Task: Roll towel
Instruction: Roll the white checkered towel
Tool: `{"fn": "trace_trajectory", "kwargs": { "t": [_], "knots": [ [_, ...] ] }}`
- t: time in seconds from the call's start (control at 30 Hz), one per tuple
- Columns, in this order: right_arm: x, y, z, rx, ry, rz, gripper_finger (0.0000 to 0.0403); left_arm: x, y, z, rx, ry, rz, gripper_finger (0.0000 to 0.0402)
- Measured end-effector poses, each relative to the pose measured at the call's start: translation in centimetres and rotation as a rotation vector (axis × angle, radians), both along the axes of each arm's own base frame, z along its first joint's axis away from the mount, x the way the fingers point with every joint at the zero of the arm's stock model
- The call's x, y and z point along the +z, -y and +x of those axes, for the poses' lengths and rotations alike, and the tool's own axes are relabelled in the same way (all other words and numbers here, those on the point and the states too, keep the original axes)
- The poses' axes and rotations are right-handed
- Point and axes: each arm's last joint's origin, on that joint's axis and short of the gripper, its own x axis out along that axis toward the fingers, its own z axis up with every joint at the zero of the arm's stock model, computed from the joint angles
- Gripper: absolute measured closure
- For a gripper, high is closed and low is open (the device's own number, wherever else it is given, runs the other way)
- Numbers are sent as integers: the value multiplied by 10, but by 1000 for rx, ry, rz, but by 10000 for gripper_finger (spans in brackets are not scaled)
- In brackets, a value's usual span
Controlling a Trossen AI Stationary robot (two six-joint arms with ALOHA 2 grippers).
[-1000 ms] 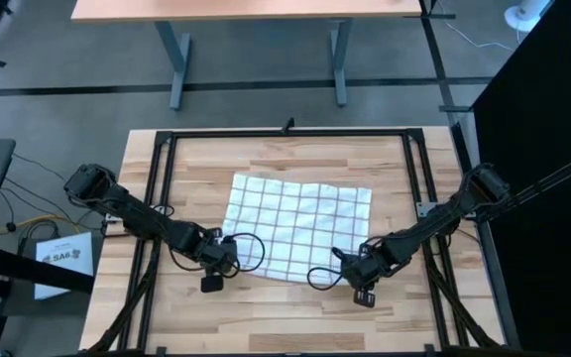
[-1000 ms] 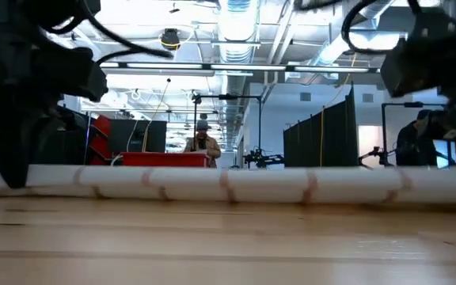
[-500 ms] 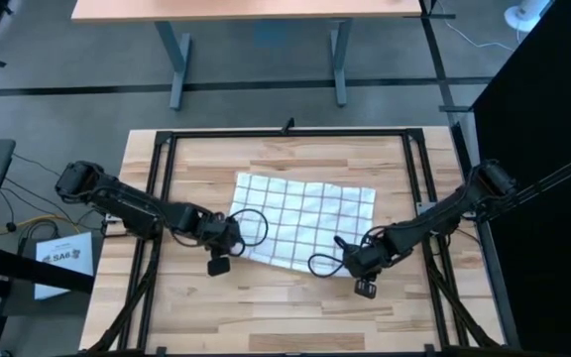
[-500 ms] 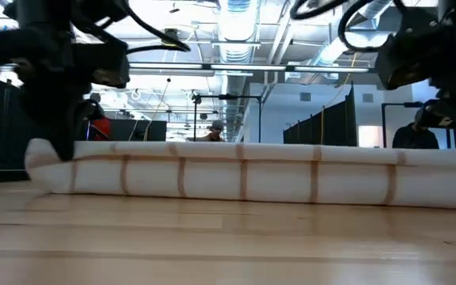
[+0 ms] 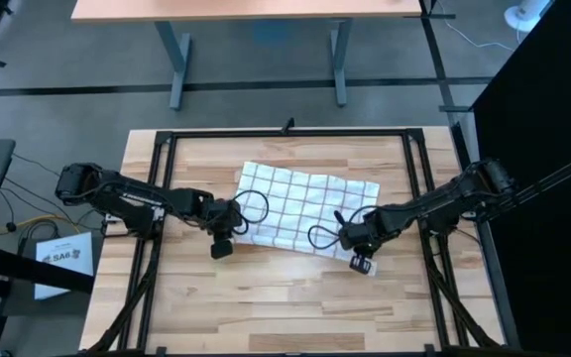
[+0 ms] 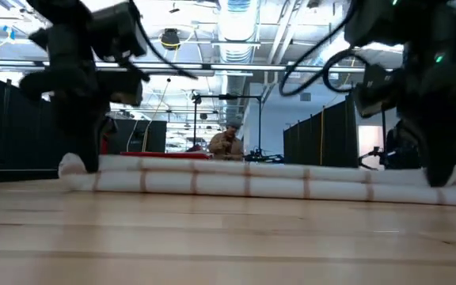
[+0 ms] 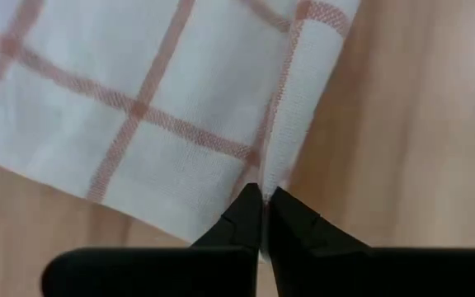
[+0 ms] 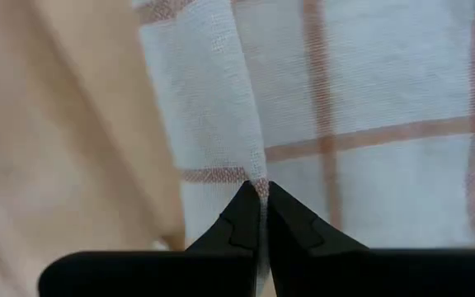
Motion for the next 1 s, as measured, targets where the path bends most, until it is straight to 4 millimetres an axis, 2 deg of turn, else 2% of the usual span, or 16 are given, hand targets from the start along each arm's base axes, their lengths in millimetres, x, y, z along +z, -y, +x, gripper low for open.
{"fn": "trace_trajectory", "kwargs": {
  "t": [0.1, 0.37, 0.47, 0.7, 0.83, 1.0],
  "knots": [
    [-9, 6, -3, -24, 12, 10, 403, -9, -11, -4, 19, 17, 8, 402],
    [-15, 14, -6, -71, -4, 35, 395, -11, -37, -6, 32, 28, 61, 399],
    [-15, 14, -8, -85, -15, 33, 368, -12, -43, -8, 6, 10, 85, 380],
    [-14, 9, -9, -120, -19, 32, 277, -9, -53, -11, 13, -34, 118, 300],
    [-12, 5, -13, -126, -29, 27, 240, 6, -61, -7, 28, -56, 216, 267],
    [-11, 3, -16, -124, -36, 21, 221, 27, -74, 5, 36, -37, 389, 256]
  ]
}}
